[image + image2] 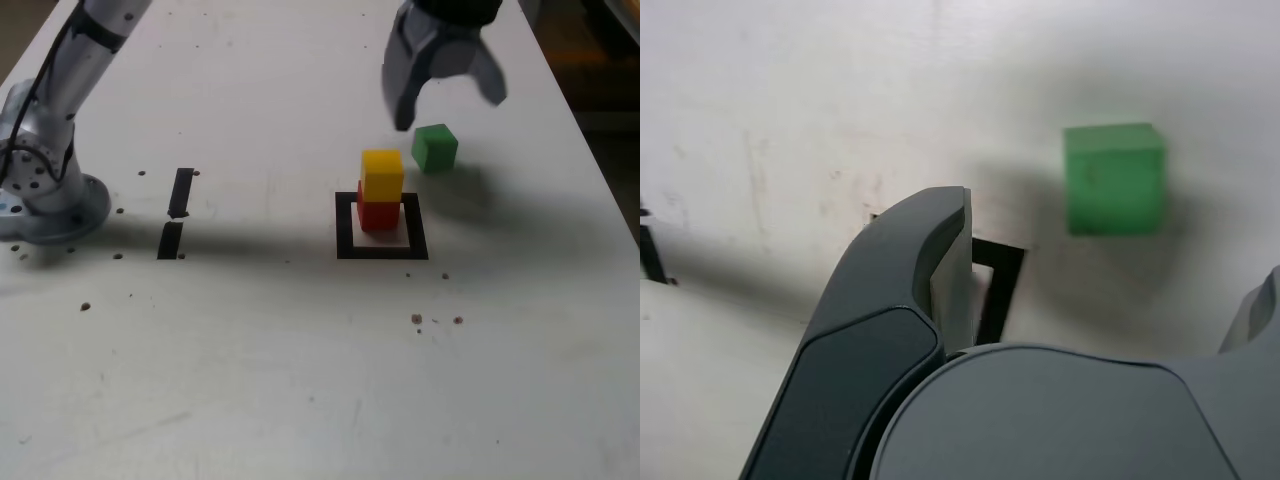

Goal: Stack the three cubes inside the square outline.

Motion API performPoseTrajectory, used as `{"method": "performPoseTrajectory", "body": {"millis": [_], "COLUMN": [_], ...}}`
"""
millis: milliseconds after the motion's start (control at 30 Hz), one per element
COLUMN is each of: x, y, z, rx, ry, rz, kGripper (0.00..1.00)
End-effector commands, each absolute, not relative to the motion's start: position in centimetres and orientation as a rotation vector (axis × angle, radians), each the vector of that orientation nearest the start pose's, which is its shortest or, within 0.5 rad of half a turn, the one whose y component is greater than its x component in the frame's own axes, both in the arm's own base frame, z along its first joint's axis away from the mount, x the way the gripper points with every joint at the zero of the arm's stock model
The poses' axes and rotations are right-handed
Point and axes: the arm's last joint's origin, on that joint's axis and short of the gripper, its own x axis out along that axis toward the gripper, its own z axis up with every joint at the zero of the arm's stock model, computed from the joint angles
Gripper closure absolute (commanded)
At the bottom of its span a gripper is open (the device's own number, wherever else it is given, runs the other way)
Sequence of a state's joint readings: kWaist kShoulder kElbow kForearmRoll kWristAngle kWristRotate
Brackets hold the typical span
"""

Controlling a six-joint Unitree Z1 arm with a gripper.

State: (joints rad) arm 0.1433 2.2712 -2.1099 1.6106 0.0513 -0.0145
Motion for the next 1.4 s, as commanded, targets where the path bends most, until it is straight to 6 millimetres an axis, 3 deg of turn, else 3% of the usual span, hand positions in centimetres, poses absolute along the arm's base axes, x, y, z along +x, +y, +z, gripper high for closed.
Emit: {"method": "performPoseTrajectory", "body": {"millis": [0,367,533,633,867,1233,1367], "x": [41.9,43.3,43.9,44.0,44.1,44.6,44.3], "y": [6.4,6.7,6.8,6.9,7.4,7.5,7.5], "z": [26.8,23.2,21.9,21.5,21.5,21.3,22.3], "rx": [-0.095,-0.090,-0.098,-0.109,-0.114,-0.107,-0.097], "ry": [1.806,1.816,1.834,1.849,1.837,1.810,1.807], "rz": [0.155,0.166,0.172,0.182,0.215,0.220,0.225], "kGripper": [0.04,0.08,0.15,0.23,0.53,0.73,0.78]}}
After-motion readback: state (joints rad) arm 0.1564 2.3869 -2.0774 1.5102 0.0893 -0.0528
